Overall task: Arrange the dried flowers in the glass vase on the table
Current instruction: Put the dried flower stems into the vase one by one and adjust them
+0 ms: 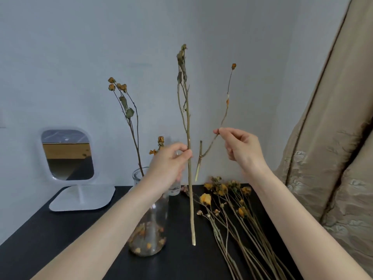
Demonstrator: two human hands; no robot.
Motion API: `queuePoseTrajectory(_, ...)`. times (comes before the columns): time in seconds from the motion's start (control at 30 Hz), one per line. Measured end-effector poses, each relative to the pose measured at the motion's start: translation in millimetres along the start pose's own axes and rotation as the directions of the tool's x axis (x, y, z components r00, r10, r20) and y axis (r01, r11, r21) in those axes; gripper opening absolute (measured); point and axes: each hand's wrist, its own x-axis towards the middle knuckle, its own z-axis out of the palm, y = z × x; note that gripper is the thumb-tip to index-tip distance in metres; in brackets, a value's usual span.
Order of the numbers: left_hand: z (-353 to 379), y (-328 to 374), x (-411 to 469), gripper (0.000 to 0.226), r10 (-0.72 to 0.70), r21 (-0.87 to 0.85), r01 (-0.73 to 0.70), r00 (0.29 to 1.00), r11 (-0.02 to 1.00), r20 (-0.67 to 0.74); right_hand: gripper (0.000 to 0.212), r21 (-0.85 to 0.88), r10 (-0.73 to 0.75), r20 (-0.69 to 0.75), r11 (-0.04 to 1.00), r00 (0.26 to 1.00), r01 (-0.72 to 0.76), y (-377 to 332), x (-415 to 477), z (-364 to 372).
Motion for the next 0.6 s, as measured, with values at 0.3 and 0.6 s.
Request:
queuePoseTrajectory(0.3, -93.1, 70.1, 16.6, 0.020, 0.232, 0.071, -0.221, 0.924, 0.973, -0.304, 0.021, 0.121, -0.134, 0.032, 0.984, 0.990, 0.130, -51.6, 24.0, 63.6)
queuePoseTrajectory(0.6, -118.0, 65.1, 32.2, 0.020, 0.229, 0.094, -0.209, 0.905, 0.973, -0.358, 0.017, 0.082, -0.142, 0.109, 0.988, 0.984, 0.133, -46.3, 28.0, 95.1)
